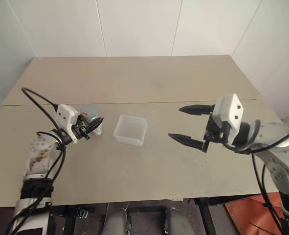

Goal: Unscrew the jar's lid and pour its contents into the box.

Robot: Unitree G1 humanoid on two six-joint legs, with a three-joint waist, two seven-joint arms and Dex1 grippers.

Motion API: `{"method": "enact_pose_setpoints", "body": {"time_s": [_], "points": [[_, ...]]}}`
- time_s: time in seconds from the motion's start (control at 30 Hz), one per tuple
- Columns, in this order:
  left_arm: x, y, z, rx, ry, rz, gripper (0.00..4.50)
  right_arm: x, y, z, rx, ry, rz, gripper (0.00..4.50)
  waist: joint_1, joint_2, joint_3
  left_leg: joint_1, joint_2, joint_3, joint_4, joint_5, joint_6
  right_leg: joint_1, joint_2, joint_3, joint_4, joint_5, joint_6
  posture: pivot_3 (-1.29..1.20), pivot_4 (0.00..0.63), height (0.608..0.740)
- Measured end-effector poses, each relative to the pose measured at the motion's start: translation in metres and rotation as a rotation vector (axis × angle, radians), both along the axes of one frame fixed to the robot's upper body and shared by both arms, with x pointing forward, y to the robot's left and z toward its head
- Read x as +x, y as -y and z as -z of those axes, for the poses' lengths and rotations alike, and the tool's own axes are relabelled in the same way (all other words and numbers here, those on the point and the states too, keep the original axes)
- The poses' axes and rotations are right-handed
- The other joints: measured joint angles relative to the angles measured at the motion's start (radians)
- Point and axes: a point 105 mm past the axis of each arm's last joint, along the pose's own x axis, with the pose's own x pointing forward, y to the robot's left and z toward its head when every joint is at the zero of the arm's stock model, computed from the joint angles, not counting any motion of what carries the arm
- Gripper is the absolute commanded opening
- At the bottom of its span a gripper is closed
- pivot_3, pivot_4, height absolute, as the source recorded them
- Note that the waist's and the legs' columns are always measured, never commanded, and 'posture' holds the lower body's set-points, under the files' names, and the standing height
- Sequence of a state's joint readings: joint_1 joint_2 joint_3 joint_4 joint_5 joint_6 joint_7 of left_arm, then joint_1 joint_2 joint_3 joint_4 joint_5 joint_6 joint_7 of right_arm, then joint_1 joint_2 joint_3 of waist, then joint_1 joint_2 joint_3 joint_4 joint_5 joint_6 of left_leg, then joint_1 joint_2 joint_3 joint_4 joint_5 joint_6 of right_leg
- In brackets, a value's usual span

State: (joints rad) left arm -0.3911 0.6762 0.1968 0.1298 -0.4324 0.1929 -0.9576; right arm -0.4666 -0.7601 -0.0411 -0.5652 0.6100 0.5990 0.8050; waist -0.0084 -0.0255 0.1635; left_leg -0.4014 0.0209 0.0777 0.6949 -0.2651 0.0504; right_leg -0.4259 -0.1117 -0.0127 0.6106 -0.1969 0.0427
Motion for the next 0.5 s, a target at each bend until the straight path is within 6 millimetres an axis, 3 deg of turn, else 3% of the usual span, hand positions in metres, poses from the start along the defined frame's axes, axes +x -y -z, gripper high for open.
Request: {"method": "enact_pose_setpoints", "body": {"time_s": [0.17, 0.3, 0.5], "points": [[-0.024, 0.007, -0.029, 0.021, -0.051, 0.209, 1.96, 0.005, -0.021, -0.012, 0.057, -0.012, -0.107, 4.50, -0.004, 0.000, 0.000, 0.001, 0.000, 0.000, 0.000, 0.000, 0.000, 0.000, 0.000, 0.000, 0.000, 0.000, 0.000, 0.00, 0.150, 0.740], [-0.031, 0.032, -0.052, -0.012, -0.015, 0.378, 1.96, 0.007, -0.049, -0.030, 0.102, -0.012, -0.214, 4.50, 0.002, 0.000, 0.000, 0.000, -0.002, 0.000, 0.000, 0.000, 0.000, 0.000, 0.000, -0.001, 0.000, 0.000, 0.000, 0.00, 0.150, 0.740], [-0.025, 0.083, -0.055, -0.061, 0.002, 0.582, 1.96, 0.012, -0.086, -0.040, 0.131, -0.055, -0.262, 4.50, 0.005, 0.000, 0.000, -0.005, -0.004, 0.002, 0.001, 0.000, 0.000, 0.000, 0.001, -0.003, 0.002, 0.000, 0.001, 0.00, 0.150, 0.740]]}}
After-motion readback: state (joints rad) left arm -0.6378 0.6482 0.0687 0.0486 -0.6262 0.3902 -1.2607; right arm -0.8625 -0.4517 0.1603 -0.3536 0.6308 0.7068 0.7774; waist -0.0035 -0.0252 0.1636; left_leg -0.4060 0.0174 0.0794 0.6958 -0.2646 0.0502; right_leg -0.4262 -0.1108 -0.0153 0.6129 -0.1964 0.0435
